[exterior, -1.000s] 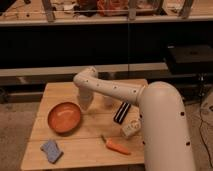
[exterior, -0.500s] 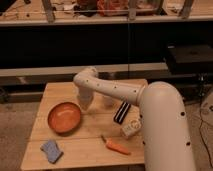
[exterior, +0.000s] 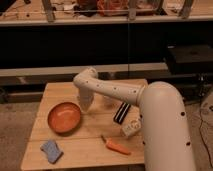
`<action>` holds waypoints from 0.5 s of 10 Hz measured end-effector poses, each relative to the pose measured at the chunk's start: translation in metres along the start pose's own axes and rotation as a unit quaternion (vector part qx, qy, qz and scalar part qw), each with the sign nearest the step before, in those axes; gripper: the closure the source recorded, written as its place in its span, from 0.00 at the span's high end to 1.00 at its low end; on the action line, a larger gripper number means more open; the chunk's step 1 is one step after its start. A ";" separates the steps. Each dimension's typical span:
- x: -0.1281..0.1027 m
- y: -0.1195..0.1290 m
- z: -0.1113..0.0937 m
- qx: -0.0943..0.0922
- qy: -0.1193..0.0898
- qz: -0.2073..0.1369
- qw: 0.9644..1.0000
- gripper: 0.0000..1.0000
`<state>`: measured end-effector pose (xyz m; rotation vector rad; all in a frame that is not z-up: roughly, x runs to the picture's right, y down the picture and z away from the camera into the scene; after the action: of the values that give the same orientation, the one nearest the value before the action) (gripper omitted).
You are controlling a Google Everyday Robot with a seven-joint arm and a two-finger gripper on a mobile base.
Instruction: Push the ceramic bowl across the table
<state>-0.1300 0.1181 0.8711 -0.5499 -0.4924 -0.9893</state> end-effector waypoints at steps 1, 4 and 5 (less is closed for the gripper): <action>-0.009 0.000 0.004 -0.005 0.003 0.003 1.000 0.01; -0.026 -0.007 -0.001 0.004 -0.003 0.006 1.000 0.01; -0.032 -0.011 -0.004 0.010 -0.006 0.004 1.000 0.01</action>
<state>-0.1535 0.1310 0.8505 -0.5398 -0.5093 -0.9735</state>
